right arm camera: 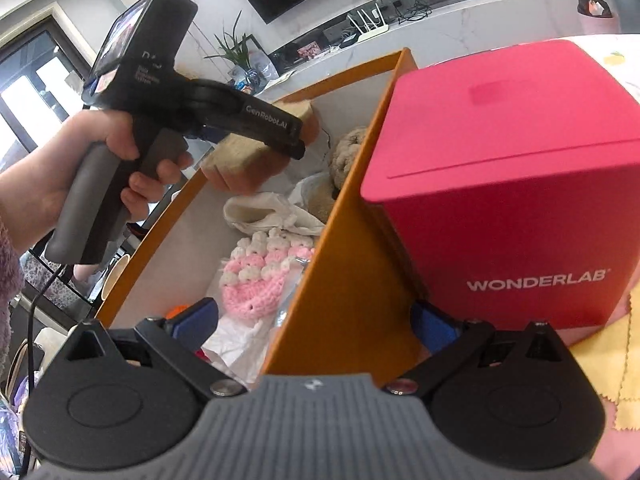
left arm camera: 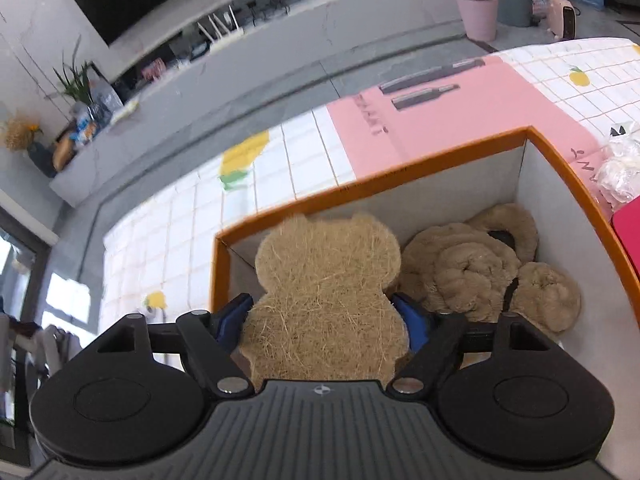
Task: Organize soft objects
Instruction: 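Lower the bear pad into the box and open the left gripper, then move both grippers back toward the yellow cloth and wrapped bundle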
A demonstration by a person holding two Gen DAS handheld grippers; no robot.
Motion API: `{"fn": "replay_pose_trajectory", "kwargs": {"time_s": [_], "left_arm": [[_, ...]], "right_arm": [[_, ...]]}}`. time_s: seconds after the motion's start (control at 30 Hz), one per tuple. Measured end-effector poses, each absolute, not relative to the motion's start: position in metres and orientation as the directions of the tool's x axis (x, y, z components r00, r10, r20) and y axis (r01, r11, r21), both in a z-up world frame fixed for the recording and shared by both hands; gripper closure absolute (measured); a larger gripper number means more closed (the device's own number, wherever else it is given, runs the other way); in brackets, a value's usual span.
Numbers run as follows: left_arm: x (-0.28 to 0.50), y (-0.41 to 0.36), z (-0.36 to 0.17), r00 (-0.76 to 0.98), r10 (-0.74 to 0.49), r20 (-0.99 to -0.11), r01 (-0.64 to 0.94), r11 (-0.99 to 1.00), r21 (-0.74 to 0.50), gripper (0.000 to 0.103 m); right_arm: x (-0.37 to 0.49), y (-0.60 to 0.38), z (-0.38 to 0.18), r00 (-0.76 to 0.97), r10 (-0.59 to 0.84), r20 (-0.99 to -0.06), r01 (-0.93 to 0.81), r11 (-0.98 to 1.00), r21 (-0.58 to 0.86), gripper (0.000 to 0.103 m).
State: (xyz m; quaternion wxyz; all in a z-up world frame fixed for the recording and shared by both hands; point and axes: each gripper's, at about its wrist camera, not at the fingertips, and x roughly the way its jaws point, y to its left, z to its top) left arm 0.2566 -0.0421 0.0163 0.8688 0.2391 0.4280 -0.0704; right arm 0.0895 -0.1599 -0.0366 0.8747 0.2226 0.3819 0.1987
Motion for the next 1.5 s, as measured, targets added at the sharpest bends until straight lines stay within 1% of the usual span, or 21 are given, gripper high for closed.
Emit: {"fn": "replay_pose_trajectory", "kwargs": {"time_s": [0.07,0.13,0.27,0.4,0.53,0.57,0.67,0.77,0.83,0.9,0.97,1.03,1.17,1.3,1.37,1.4,1.47,1.5], "left_arm": [[0.248,-0.041,0.021,0.676,0.081,-0.733,0.308,0.872,0.380,0.009],[0.243,-0.037,0.029,0.698,0.090,-0.711,0.260,0.893,0.368,0.008],[0.241,-0.024,0.046,0.666,0.025,-0.745,0.225,0.946,0.233,0.008],[0.233,-0.017,0.064,0.681,0.008,-0.732,0.182,0.967,0.180,0.008],[0.231,-0.015,0.076,0.662,-0.008,-0.749,0.154,0.980,0.127,0.008],[0.228,-0.016,0.079,0.674,-0.010,-0.738,0.150,0.981,0.124,0.008],[0.211,-0.018,0.092,0.743,-0.007,-0.670,0.127,0.983,0.131,0.008],[0.192,-0.020,0.107,0.773,-0.023,-0.634,0.134,0.983,0.128,0.008],[0.177,-0.022,0.118,0.786,-0.029,-0.617,0.124,0.986,0.112,0.008],[0.162,-0.024,0.129,0.790,-0.057,-0.610,0.125,0.990,0.070,0.009],[0.142,-0.028,0.138,0.787,-0.126,-0.604,0.166,0.986,0.011,0.009],[0.122,-0.038,0.144,0.788,-0.177,-0.590,0.214,0.977,-0.007,0.009],[0.079,-0.072,0.143,0.778,-0.258,-0.573,0.331,0.943,0.026,0.009],[0.042,-0.107,0.124,0.748,-0.353,-0.562,0.450,0.892,0.038,0.009],[0.029,-0.125,0.108,0.714,-0.415,-0.564,0.522,0.852,0.034,0.008],[0.024,-0.133,0.099,0.702,-0.437,-0.562,0.544,0.839,0.027,0.008],[0.019,-0.151,0.077,0.685,-0.458,-0.567,0.563,0.827,0.012,0.008],[0.017,-0.158,0.065,0.673,-0.465,-0.575,0.569,0.822,0.001,0.008]], "right_arm": [[0.089,-0.160,-0.037,0.630,0.518,-0.579,-0.176,0.821,0.542,0.003],[0.088,-0.160,-0.036,0.631,0.514,-0.581,-0.174,0.823,0.540,0.003],[0.088,-0.161,-0.036,0.632,0.501,-0.591,-0.166,0.832,0.529,0.003],[0.086,-0.160,-0.034,0.645,0.463,-0.609,-0.147,0.856,0.495,0.003],[0.079,-0.169,-0.030,0.645,0.463,-0.608,-0.146,0.855,0.497,0.003],[0.077,-0.173,-0.028,0.649,0.454,-0.611,-0.134,0.858,0.495,0.003],[0.067,-0.186,-0.017,0.673,0.401,-0.621,-0.090,0.879,0.469,0.003],[0.053,-0.200,0.000,0.698,0.378,-0.609,-0.082,0.886,0.456,0.003],[0.041,-0.210,0.016,0.731,0.341,-0.591,-0.068,0.899,0.434,0.003],[0.025,-0.223,0.036,0.789,0.280,-0.546,-0.042,0.913,0.407,0.003],[0.010,-0.238,0.056,0.819,0.246,-0.519,-0.039,0.925,0.377,0.003],[-0.002,-0.257,0.077,0.834,0.201,-0.514,-0.018,0.941,0.338,0.003],[-0.023,-0.303,0.116,0.867,0.094,-0.489,0.066,0.952,0.300,0.003],[-0.033,-0.347,0.141,0.870,0.052,-0.490,0.100,0.955,0.280,0.002],[-0.029,-0.367,0.144,0.856,0.061,-0.513,0.095,0.958,0.272,0.002],[-0.024,-0.374,0.141,0.838,0.065,-0.542,0.091,0.962,0.256,0.002],[-0.010,-0.383,0.125,0.792,0.088,-0.604,0.052,0.976,0.211,0.002],[-0.005,-0.388,0.113,0.776,0.109,-0.621,0.022,0.980,0.199,0.003]]}}
